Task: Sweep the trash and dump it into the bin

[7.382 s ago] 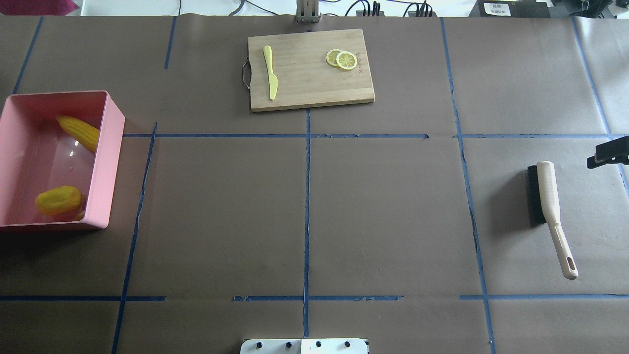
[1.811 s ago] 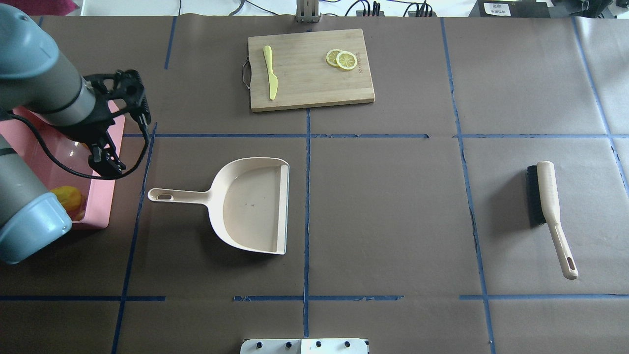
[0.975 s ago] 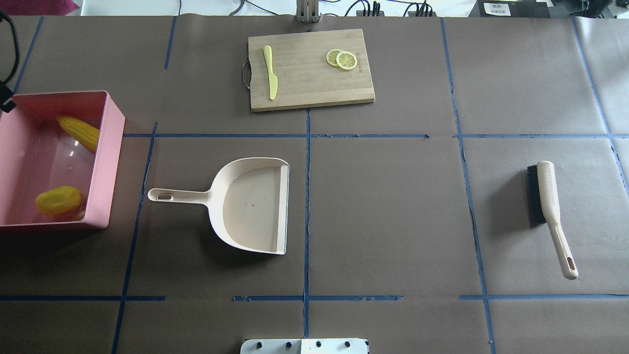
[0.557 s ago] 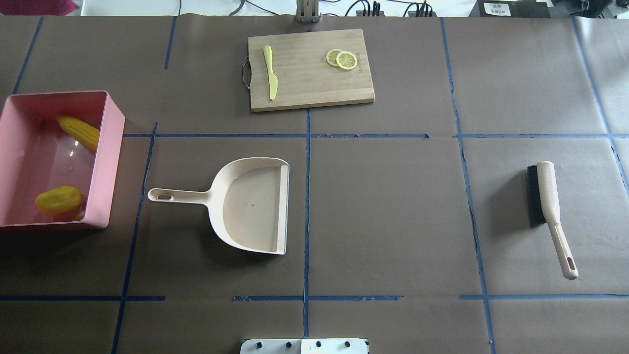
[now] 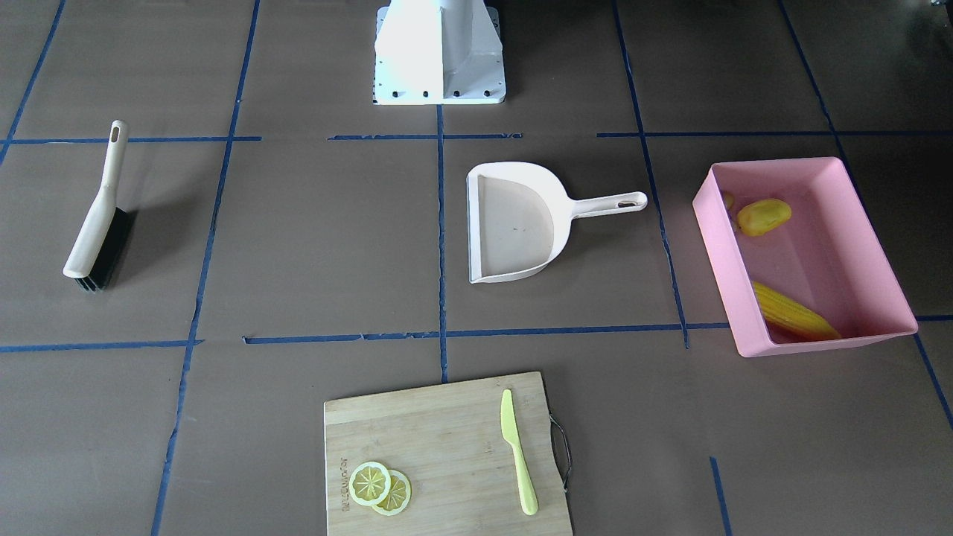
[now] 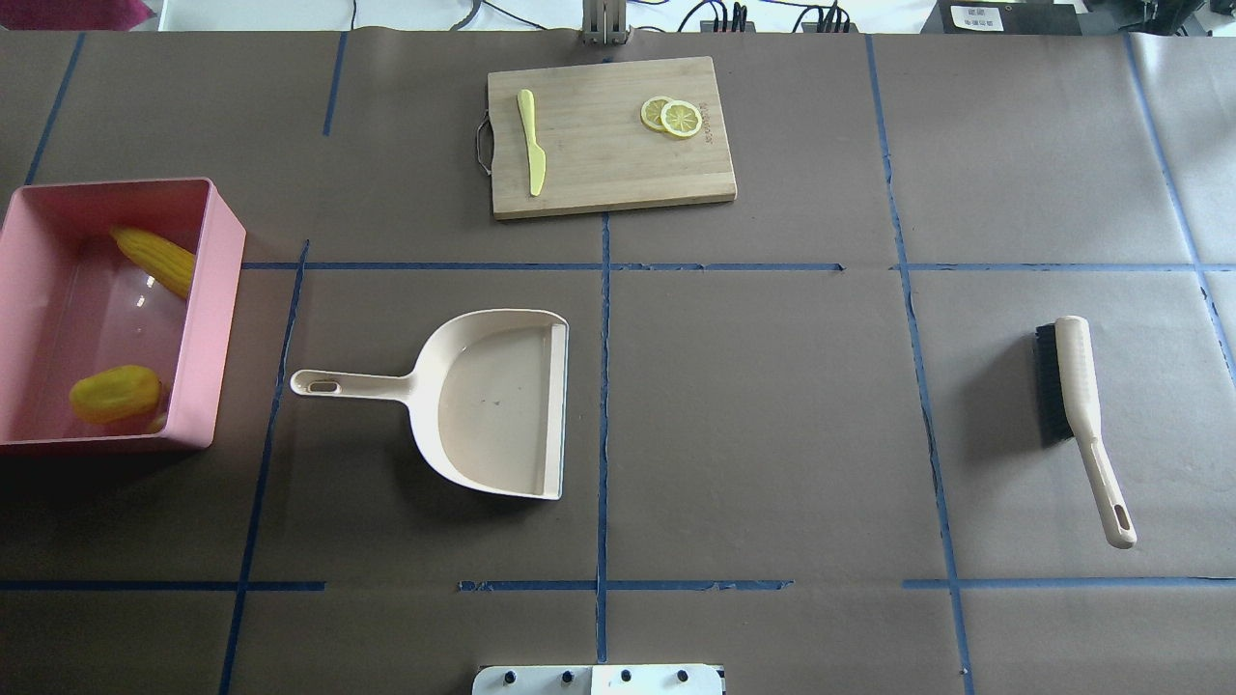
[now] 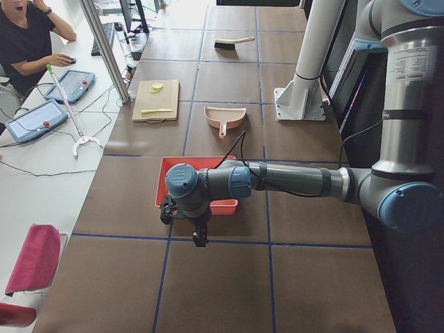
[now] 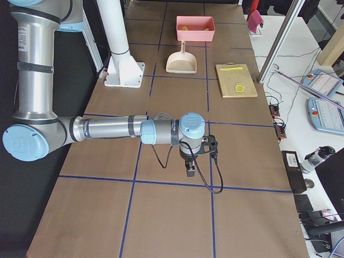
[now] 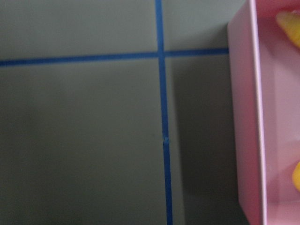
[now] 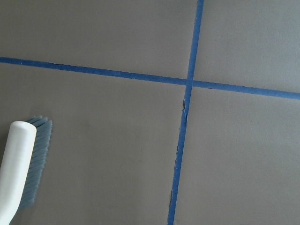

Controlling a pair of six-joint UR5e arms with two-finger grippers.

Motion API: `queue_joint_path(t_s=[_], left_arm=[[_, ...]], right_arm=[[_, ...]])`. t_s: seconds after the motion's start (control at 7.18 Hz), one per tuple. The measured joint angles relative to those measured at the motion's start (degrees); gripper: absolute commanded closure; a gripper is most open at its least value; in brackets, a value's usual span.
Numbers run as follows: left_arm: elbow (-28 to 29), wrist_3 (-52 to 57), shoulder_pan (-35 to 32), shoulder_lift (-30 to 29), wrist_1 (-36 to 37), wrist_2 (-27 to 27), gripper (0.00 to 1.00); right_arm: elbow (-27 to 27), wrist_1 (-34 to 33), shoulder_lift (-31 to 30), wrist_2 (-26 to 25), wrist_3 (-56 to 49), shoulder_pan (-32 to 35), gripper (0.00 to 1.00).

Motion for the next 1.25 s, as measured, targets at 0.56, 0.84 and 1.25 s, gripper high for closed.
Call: queue_joint_path(t_s=[0.56,0.84,1.25], left_arm=[[0.5,-1.1,-0.1,0.8,-4.7,0.1,0.00],[0.7,-1.1,-0.1,1.0,-5.0,0.4,0.00],[1.3,-1.1,-0.1,0.7,-4.9,0.5,0.00]], right_arm=[[-0.3,0.0,-0.1,-0.1,0.0,0.0,0.00],[-0.5,0.0,-0.3,-0.2,0.0,0.0,0.00],[-2.6,-0.2,-0.4,-0.2,0.1,0.4,0.00]])
